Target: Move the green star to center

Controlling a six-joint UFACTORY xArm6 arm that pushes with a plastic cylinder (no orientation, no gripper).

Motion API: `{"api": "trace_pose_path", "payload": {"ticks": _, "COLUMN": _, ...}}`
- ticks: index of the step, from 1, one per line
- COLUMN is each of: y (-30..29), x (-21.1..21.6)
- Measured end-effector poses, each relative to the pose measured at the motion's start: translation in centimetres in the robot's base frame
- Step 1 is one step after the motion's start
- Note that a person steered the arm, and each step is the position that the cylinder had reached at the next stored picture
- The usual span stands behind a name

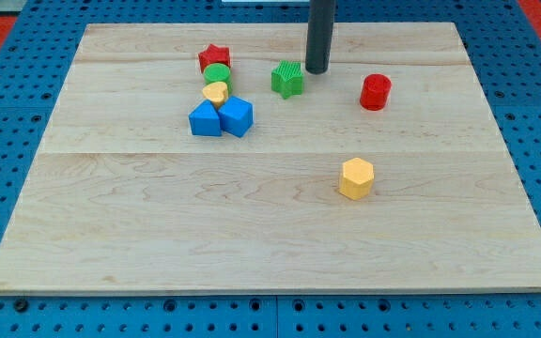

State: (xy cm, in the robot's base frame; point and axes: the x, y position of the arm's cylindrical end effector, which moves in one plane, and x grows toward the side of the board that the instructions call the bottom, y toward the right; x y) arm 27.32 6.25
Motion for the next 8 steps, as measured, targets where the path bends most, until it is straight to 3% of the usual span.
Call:
{"api": "trace_pose_path", "payload": {"ticks": 5, "y": -2.2, "x": 0.1}}
{"api": "trace_pose_path", "payload": {"ticks": 8, "y": -3.2, "x": 4.2}}
